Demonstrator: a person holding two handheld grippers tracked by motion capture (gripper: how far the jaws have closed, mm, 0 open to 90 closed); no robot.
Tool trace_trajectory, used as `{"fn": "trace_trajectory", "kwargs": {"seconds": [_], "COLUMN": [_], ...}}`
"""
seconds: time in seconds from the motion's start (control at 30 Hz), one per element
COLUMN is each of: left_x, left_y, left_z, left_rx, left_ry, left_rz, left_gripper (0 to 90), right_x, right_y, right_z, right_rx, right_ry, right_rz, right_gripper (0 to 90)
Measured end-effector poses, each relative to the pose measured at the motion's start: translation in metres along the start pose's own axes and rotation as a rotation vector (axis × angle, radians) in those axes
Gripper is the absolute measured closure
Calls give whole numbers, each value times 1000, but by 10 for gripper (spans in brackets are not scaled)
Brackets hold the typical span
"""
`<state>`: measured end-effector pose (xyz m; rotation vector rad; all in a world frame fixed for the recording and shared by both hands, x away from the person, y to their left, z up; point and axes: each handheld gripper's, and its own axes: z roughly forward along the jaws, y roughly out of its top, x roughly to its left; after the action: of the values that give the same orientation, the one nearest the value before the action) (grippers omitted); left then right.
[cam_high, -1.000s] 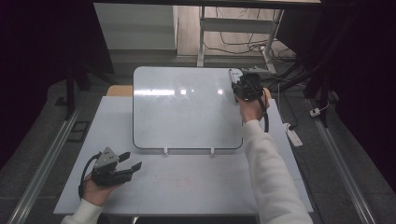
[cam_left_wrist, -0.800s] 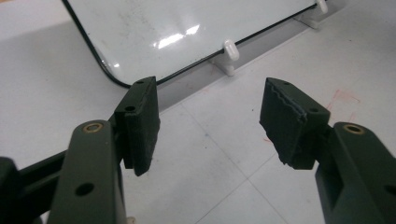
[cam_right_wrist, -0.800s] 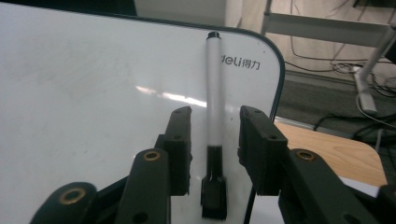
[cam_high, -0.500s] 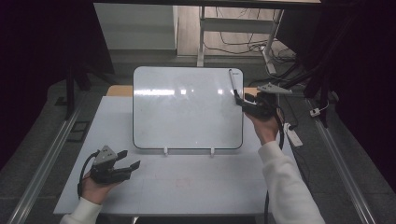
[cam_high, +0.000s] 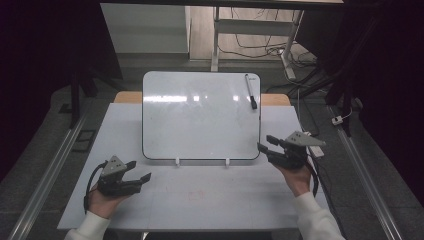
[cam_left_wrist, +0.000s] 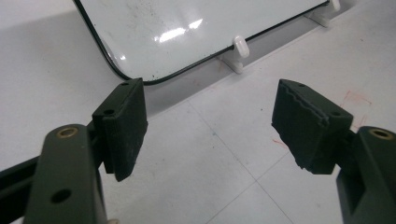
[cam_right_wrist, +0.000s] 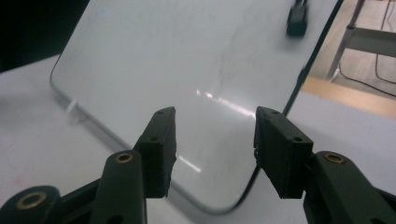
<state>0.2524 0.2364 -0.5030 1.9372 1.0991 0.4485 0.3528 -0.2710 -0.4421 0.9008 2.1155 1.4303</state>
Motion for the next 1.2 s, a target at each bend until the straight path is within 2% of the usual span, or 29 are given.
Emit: {"fn": "trace_trajectory", "kwargs": {"seconds": [0.2, 0.37, 0.43, 0.5, 0.77, 1.2], "left_x": [-2, -3, -3, -3, -4, -4], "left_y": [0, -2, -3, -3, -4, -5], "left_z": [2, 3, 4, 5, 7, 8], "left_rx": [16, 24, 25, 29, 39, 39], "left_ry": [-6, -16, -21, -22, -25, -30], "left_rz": [9, 11, 10, 12, 19, 15], "left_gripper": [264, 255, 253, 252, 240, 235], "right_x": [0, -6, -8, -10, -10, -7], "right_y": [-40, -60, -67, -73, -77, -77], "right_z": [-19, -29, -31, -30, -26, -26], "right_rx": [38, 69, 80, 104, 133, 138], "right_ry": [-1, -16, -19, -33, -36, -34], "right_rz": [-22, -43, -40, -56, -76, -95], "right_gripper": [463, 451, 445, 435, 422, 420]}}
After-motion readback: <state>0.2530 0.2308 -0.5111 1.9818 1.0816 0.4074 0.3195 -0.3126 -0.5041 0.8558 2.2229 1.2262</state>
